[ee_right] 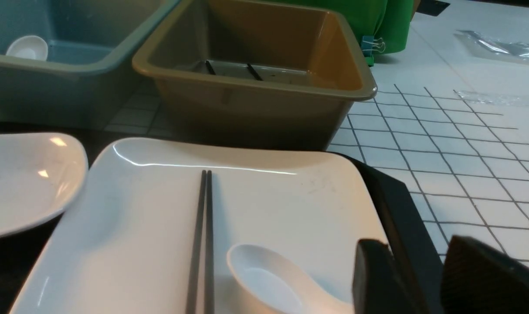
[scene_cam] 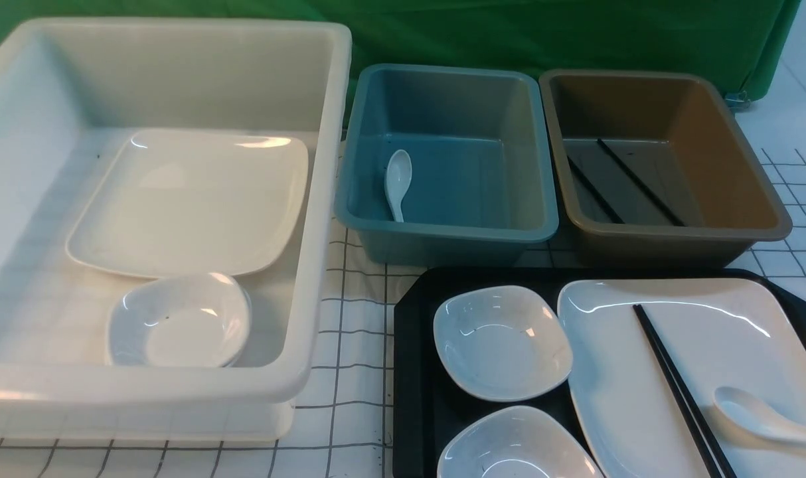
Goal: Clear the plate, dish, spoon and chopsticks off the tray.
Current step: Use the right arm to grab a soup spoon from the plate
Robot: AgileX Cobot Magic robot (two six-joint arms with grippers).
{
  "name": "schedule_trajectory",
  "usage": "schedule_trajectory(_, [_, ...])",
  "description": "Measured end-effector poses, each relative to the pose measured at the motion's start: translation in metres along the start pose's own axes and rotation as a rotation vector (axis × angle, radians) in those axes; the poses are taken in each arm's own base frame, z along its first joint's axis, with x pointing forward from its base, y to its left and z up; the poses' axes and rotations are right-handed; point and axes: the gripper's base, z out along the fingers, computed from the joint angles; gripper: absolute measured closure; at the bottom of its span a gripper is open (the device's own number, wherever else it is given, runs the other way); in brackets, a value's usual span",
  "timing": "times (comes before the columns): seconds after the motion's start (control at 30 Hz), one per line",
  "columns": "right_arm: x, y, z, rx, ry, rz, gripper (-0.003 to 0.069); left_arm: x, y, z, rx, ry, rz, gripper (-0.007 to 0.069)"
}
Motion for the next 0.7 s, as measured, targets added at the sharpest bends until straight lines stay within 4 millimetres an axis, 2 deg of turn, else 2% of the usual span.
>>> schedule_trajectory(0.07, [-0.005, 0.000, 0.000, -0.008, -0.054, 0.108, 0.0419, -0.003, 0.000, 0.000, 0.001, -0.038, -0.037, 0.0620])
schedule_trajectory(0.2, [-0.022, -0.003, -0.003, -0.043, -0.254, 0.576, 0.0419, -0.009, 0.000, 0.000, 0.009, -0.100, -0.099, 0.0620])
schedule_trajectory(0.27, [-0.028, -0.005, -0.004, -0.059, -0.320, 0.702, 0.0421, -0.015, -0.001, -0.001, 0.021, -0.160, -0.164, 0.0620])
schedule_trajectory(0.33, [-0.030, -0.006, -0.005, -0.063, -0.343, 0.732, 0.0422, -0.020, -0.001, -0.002, 0.035, -0.214, -0.214, 0.0620])
schedule_trajectory(0.4, [-0.033, -0.007, -0.007, -0.069, -0.389, 0.768, 0.0421, -0.032, -0.002, -0.006, 0.076, -0.354, -0.306, 0.0620])
schedule_trajectory(0.47, [-0.035, -0.008, -0.007, -0.072, -0.415, 0.780, 0.0420, -0.045, -0.007, -0.007, 0.111, -0.408, -0.342, 0.0620])
schedule_trajectory(0.5, [-0.035, -0.008, -0.008, -0.073, -0.418, 0.783, 0.0420, -0.046, -0.008, -0.007, 0.115, -0.406, -0.343, 0.0620])
schedule_trajectory(0.57, [-0.039, -0.009, -0.009, -0.083, -0.461, 0.822, 0.0420, -0.073, -0.023, -0.008, 0.163, -0.403, -0.323, 0.0620])
schedule_trajectory(0.7, [-0.045, -0.007, -0.011, -0.121, -0.416, 0.861, 0.0466, -0.114, -0.051, -0.001, 0.169, -0.238, -0.223, 0.0620])
